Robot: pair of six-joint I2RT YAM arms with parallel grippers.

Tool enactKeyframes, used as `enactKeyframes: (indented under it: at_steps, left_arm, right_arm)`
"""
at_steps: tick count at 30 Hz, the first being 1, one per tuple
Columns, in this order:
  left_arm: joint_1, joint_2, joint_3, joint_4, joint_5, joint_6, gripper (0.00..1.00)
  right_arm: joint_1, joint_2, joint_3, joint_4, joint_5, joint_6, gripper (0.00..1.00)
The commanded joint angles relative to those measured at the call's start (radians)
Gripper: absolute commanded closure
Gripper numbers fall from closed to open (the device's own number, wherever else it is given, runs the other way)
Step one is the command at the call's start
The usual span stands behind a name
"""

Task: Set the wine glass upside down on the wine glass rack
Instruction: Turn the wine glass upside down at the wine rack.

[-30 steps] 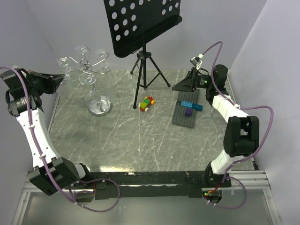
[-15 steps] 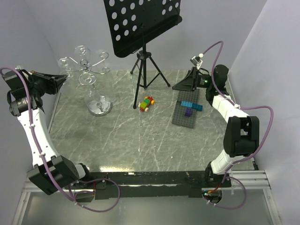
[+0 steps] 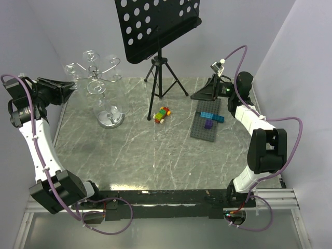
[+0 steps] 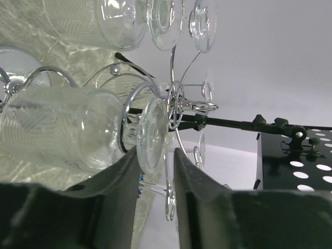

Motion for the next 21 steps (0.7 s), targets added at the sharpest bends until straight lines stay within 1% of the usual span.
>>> enactKeyframes:
  at_steps: [1,2,6,8,16,19,21]
  left_arm:
    - [-0.001,-0.014,0.050,0.008,0.026,0.015,0.58]
    - [-0.001,-0.014,0.057,-0.001,0.026,0.022,0.54]
    - [-0.001,-0.022,0.076,-0.035,0.024,0.041,0.34]
    - [-0.001,-0.028,0.086,-0.063,0.018,0.058,0.30]
    - [-0.001,-0.054,0.086,-0.136,0.000,0.115,0.18]
    - [-0.001,-0.057,0.110,-0.189,-0.026,0.161,0.14]
    - [-0.001,-0.057,0.145,-0.241,-0.058,0.201,0.13]
  right_arm:
    - [-0.009,-0.003,-0.007,0.063,-0.010,-0.001,0.00]
    - [-0.009,-0.003,-0.010,0.065,-0.010,0.002,0.00]
    - [-0.009,-0.003,-0.016,0.074,-0.012,0.005,0.00]
    - [-0.009,-0.004,-0.017,0.072,-0.012,0.004,0.00]
    - [-0.009,-0.010,-0.022,0.057,-0.017,-0.011,0.00]
    - [-0.009,-0.016,-0.017,0.014,-0.017,-0.048,0.00]
    - [-0.009,-0.024,-0.007,-0.049,-0.013,-0.092,0.00]
